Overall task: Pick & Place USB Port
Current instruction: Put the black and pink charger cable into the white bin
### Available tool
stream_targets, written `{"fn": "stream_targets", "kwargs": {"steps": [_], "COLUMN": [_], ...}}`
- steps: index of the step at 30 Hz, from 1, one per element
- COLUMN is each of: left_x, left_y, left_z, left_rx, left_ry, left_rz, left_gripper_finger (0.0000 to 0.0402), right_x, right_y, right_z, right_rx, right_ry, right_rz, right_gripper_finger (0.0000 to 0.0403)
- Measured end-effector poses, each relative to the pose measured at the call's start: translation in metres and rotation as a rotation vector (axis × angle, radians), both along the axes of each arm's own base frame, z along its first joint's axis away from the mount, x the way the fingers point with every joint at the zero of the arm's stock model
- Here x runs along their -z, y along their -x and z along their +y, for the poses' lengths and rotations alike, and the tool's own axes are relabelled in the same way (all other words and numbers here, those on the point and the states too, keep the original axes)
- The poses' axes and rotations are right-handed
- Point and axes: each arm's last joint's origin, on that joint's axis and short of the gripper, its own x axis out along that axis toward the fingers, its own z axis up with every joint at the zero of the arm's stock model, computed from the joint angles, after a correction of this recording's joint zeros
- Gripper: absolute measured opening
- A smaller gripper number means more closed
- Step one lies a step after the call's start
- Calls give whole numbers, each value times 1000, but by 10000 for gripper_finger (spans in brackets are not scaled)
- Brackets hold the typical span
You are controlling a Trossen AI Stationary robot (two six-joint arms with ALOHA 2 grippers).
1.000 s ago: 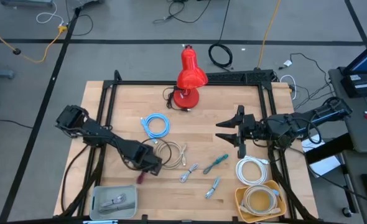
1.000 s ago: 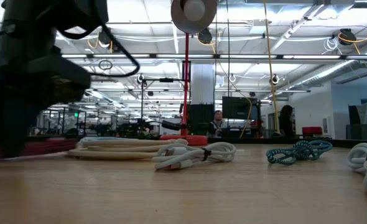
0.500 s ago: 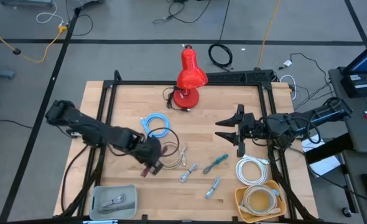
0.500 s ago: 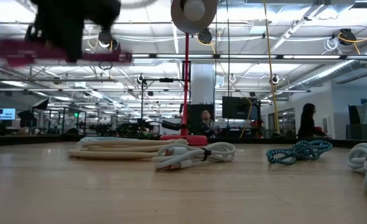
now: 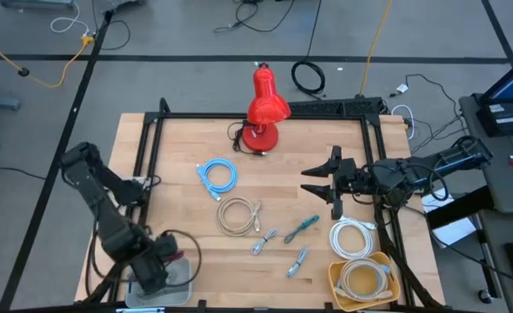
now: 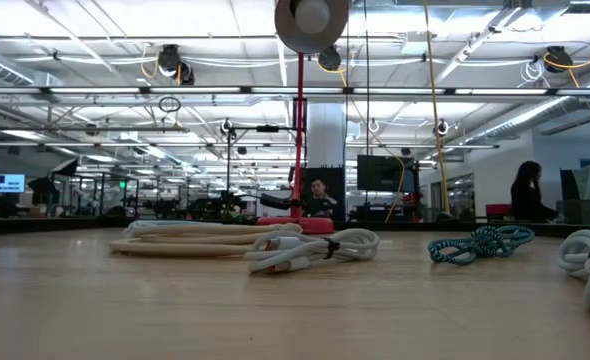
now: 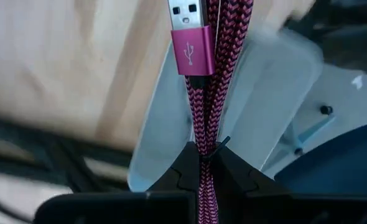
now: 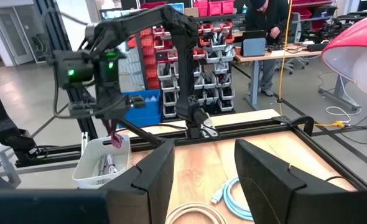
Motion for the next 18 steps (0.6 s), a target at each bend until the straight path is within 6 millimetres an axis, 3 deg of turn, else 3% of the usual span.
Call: {"fn": "stream_targets", "kwargs": {"steps": [9, 18], "left_x": [40, 57], "left_y": [9, -1], "left_z": [-31, -41], "left_rx": [24, 119], "left_ry": [12, 23], "left_rz": [74, 72], "left_gripper_finger": [20, 20], "right_x": [3, 6], "right_y": [-7, -10], "right_z": [-3, -2], "right_rx": [23, 24], "right_ry": [11, 3], "right_rz": [13, 24], "right_gripper_finger": [160, 160]}}
